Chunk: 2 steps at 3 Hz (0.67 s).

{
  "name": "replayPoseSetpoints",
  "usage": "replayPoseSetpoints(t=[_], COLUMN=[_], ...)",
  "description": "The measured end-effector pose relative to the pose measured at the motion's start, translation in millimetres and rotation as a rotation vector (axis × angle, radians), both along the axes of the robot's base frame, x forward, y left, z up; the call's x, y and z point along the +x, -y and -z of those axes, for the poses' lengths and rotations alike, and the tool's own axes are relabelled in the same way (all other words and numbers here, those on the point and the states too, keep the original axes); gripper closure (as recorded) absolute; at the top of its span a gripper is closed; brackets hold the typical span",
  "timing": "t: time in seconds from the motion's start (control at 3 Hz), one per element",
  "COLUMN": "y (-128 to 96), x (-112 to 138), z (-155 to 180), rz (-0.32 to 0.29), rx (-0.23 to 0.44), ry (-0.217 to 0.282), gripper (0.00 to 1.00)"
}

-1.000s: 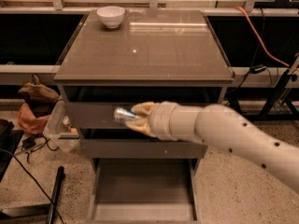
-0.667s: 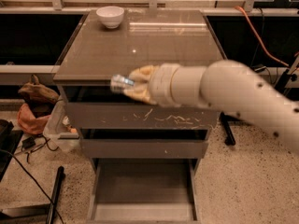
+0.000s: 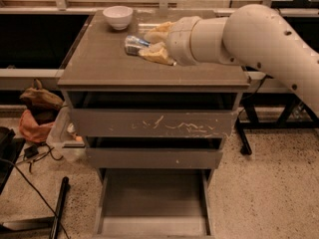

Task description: Pick redbull can from bottom drawer and place on counter

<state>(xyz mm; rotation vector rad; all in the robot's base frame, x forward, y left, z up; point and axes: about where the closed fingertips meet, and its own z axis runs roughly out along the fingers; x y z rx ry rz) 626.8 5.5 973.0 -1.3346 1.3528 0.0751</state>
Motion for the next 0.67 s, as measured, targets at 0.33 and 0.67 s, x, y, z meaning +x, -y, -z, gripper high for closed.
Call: replayPoseSetpoints(t=[0.33, 0.67], y=[11.5, 10.9], x=[46.6, 76.7], z=[15.9, 48.8], rz=[0.050, 0.053], rx=[-0.012, -0.003], ry=[-0.066, -0.147], gripper=[1.00, 1.00])
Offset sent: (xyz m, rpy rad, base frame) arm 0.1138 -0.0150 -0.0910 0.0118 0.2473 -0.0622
